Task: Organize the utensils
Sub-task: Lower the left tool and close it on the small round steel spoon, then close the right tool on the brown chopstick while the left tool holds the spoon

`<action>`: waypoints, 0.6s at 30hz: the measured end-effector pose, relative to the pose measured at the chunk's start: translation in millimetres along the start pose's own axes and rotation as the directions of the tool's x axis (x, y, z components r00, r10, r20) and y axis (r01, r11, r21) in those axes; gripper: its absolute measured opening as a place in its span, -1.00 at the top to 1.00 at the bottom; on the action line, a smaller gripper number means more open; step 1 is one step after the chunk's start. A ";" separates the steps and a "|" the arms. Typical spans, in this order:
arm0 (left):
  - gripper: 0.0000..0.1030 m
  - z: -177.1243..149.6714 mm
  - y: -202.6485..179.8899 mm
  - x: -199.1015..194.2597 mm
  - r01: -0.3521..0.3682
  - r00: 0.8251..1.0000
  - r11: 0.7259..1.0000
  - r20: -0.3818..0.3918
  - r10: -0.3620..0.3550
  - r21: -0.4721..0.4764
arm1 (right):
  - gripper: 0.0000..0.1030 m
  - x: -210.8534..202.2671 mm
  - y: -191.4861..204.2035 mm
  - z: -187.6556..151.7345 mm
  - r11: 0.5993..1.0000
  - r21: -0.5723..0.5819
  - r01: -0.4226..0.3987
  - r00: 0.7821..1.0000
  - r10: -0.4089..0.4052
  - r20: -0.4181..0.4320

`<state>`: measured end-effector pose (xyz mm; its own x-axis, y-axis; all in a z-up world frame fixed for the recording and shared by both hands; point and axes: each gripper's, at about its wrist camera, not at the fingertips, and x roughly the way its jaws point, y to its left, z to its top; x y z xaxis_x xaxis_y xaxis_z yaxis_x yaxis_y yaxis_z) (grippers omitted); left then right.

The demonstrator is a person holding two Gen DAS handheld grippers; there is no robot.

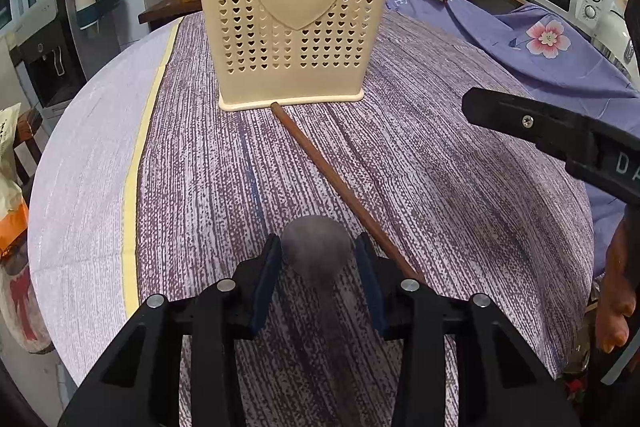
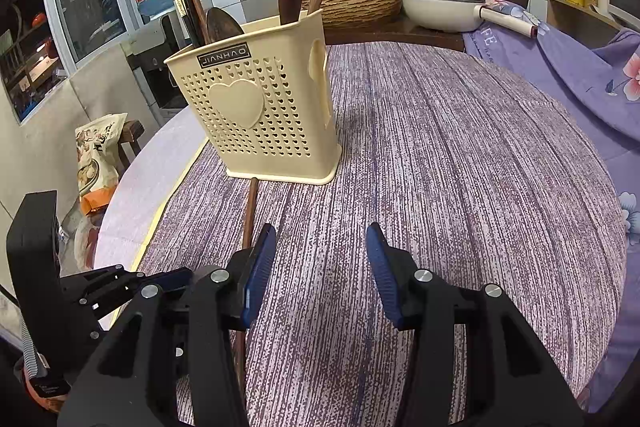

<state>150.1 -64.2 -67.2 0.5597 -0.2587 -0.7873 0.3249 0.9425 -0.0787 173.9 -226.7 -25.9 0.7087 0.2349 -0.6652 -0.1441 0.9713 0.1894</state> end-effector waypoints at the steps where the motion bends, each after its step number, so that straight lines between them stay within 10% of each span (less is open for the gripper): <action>1: 0.31 0.8 -0.1 0.7 0.001 1.000 1.000 0.002 -0.001 -0.003 | 0.08 0.4 0.0 0.7 1.000 -0.001 -0.003 1.000 0.003 -0.001; 18: 0.32 13.5 52.5 -47.6 -0.011 0.988 0.986 0.153 0.037 -0.167 | 0.08 71.8 50.1 14.6 0.992 -0.066 -0.105 0.979 0.091 -0.180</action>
<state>150.8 -5.3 -25.6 0.6812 -0.2529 -0.6870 0.1872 0.9674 -0.1706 227.7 -161.8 -53.6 0.5565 0.3257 -0.7643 -0.2632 0.9417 0.2097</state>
